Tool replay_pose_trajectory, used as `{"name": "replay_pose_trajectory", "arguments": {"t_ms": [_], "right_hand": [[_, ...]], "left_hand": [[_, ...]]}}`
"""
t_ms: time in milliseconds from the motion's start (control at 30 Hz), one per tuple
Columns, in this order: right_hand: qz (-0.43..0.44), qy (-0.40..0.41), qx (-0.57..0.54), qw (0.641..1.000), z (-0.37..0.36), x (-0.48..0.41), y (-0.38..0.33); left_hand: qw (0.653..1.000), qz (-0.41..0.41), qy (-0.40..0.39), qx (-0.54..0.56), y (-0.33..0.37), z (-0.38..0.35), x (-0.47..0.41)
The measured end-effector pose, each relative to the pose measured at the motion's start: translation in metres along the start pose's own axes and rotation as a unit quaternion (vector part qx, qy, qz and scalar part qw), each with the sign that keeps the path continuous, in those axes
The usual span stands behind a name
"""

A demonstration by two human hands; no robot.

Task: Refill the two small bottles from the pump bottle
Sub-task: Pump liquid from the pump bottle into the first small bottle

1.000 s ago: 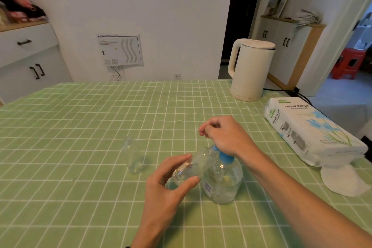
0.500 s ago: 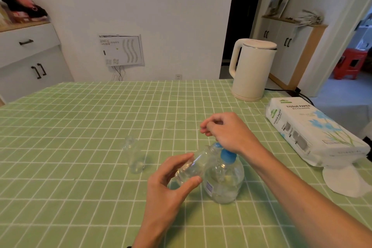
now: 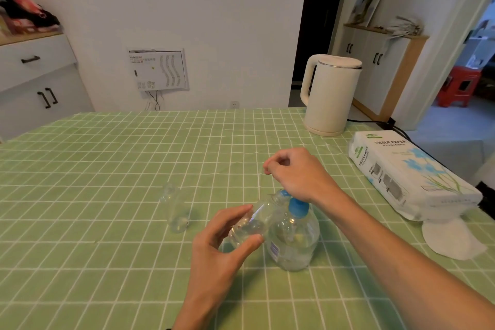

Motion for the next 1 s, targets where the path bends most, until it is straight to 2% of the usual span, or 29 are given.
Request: {"name": "replay_pose_trajectory", "arguments": {"t_ms": [133, 733, 1000], "right_hand": [[-0.003, 0.006, -0.028, 1.0, -0.001, -0.001, 0.004], [-0.011, 0.009, 0.026, 1.0, 0.001, 0.003, 0.0], [-0.024, -0.006, 0.01, 1.0, -0.004, 0.001, 0.007]], "left_hand": [[1.0, -0.006, 0.003, 0.002, 0.0, 0.0, -0.001], [1.0, -0.004, 0.0, -0.018, 0.001, 0.001, 0.002], [0.999, -0.024, 0.007, -0.033, 0.003, 0.002, 0.003]]}}
Point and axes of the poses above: each hand's wrist, its own x-axis away from the middle knuckle, its own z-axis out of the back of the hand, y = z × x, the point moved 7 cm from there along -x, towards the middle knuckle, and after that the axes turned 12 degrees about -y, right-handed, at the moved point
